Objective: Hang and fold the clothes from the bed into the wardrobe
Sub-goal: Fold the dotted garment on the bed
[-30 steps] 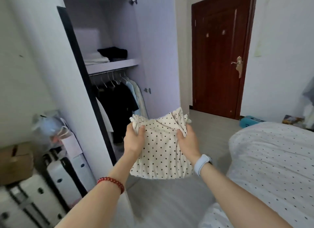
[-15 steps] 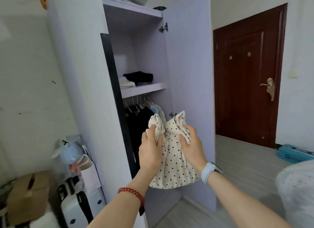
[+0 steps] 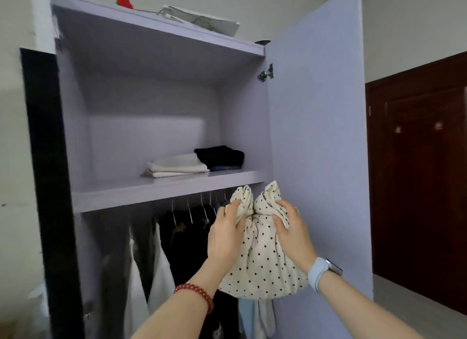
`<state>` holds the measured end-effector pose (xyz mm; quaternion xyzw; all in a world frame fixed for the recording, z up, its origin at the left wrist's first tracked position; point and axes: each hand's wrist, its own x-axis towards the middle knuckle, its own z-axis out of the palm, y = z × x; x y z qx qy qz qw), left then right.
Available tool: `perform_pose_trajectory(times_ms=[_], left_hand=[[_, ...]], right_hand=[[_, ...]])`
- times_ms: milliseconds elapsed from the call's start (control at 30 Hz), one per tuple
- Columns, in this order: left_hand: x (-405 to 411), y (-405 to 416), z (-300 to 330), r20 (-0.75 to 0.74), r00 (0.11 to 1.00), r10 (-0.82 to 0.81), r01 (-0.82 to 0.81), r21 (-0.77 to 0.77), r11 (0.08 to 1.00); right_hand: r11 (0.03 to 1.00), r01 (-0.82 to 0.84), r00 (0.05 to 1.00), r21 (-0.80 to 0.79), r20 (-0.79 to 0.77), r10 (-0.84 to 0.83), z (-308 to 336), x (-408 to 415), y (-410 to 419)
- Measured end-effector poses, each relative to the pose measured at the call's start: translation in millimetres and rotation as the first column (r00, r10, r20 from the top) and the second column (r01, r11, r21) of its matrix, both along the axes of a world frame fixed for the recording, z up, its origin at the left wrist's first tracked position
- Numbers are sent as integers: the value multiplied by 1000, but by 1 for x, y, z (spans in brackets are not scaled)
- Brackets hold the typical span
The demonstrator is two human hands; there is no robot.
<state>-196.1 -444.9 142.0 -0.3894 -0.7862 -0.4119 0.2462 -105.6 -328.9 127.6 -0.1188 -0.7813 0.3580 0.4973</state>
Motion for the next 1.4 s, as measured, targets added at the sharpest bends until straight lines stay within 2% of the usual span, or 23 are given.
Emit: perform_pose_trajectory(times_ms=[333,533,667,800,1033,1167,1233,1267,1300,1333,1367,1400], left_hand=[[-139,70,77,1,999,36,-36,238,971],[-234,88,137,-61,995,83,-53,390,919],[-308,95,183,-137,985,105,-27,480,877],[-365,101,213,-173,975,138,-30,514,857],[-483,122,240,-192,944,269,-135,521,843],[-554,128,249,-117,926,358,-246,531,811],[-593,128,245,-50,885,464,-401,427,810],[-609,126,237,-1,859,513,-492,279,824],[-623,125,228,55,827,560,-563,61,825],[-635,126,213,124,782,611,-583,-201,787],[-642,125,204,172,735,656,-554,-406,727],[-648,124,196,194,685,702,-533,-523,665]], right_hand=[[980,-180,972,-82,-168,164,69,-134,90],[973,-227,936,-49,-287,204,126,-235,117],[960,-278,903,28,-333,271,178,-317,132],[948,-306,886,82,-340,316,209,-384,142],[912,-396,839,108,-362,407,243,-521,169],[881,-468,830,70,-308,465,256,-607,180],[885,-465,878,31,-111,465,254,-648,185],[904,-426,904,39,62,423,249,-664,189],[926,-369,902,81,270,336,243,-678,192],[935,-318,857,155,469,214,230,-691,195],[927,-272,798,258,599,67,221,-697,198],[904,-254,747,344,663,-43,212,-704,199]])
